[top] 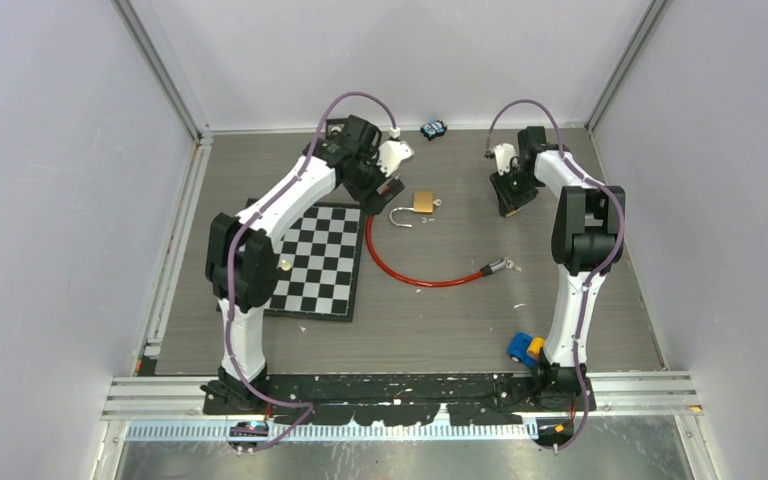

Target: Unlock with the key

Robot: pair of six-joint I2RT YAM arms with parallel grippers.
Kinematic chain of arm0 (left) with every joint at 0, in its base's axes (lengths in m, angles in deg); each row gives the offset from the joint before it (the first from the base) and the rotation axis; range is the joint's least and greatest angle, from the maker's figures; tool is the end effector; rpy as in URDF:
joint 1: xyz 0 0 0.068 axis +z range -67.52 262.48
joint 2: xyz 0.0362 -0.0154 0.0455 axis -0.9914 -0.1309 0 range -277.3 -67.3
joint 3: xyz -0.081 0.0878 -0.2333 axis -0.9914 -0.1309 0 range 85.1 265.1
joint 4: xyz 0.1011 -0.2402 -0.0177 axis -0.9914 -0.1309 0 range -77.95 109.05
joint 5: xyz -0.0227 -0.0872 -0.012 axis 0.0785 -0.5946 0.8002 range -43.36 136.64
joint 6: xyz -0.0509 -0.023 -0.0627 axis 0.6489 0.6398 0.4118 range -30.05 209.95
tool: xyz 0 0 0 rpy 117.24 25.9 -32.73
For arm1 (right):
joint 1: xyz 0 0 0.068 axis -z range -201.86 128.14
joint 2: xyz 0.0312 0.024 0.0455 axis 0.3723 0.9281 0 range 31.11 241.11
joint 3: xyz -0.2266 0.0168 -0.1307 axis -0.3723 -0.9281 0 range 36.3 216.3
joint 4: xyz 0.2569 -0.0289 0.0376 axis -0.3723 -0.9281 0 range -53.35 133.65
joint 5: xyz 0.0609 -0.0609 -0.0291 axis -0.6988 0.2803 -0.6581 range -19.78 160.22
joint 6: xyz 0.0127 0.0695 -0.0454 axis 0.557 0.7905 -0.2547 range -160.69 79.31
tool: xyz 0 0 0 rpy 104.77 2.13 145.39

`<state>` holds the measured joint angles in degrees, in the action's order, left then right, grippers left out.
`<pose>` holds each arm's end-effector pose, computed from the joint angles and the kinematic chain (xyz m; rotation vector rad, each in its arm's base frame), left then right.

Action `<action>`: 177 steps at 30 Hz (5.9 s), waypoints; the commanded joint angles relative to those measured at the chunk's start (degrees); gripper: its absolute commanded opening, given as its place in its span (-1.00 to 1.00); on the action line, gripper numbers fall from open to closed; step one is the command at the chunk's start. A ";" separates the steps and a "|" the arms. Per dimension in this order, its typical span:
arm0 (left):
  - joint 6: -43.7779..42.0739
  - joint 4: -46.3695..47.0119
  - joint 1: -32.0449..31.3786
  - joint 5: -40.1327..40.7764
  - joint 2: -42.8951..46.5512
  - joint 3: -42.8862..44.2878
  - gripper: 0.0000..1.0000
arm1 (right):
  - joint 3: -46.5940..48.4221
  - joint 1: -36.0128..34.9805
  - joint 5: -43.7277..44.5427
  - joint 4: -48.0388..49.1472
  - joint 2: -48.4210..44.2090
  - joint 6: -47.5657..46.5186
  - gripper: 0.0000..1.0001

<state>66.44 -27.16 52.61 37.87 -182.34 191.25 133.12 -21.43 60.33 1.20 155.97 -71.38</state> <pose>0.3951 -0.2399 0.2437 1.1917 2.2348 -0.2380 0.4578 0.0093 0.1208 -0.7620 2.6597 0.1031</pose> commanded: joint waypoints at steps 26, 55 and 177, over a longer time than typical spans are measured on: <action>0.31 3.14 11.32 3.80 39.61 -29.62 0.99 | -27.84 -38.97 -1.92 3.72 -36.03 8.18 -0.96; 3.09 4.24 15.89 6.93 52.44 -29.46 0.99 | -29.50 -57.03 1.32 9.30 -22.39 16.72 0.11; 23.68 80.44 0.89 -36.11 36.85 -57.93 -0.15 | -15.12 -27.50 -38.80 18.26 -40.22 49.59 -0.99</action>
<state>90.15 47.17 53.92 1.21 -145.14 133.11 118.32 -48.75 21.17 16.63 117.92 -23.30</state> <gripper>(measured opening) 0.486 0.028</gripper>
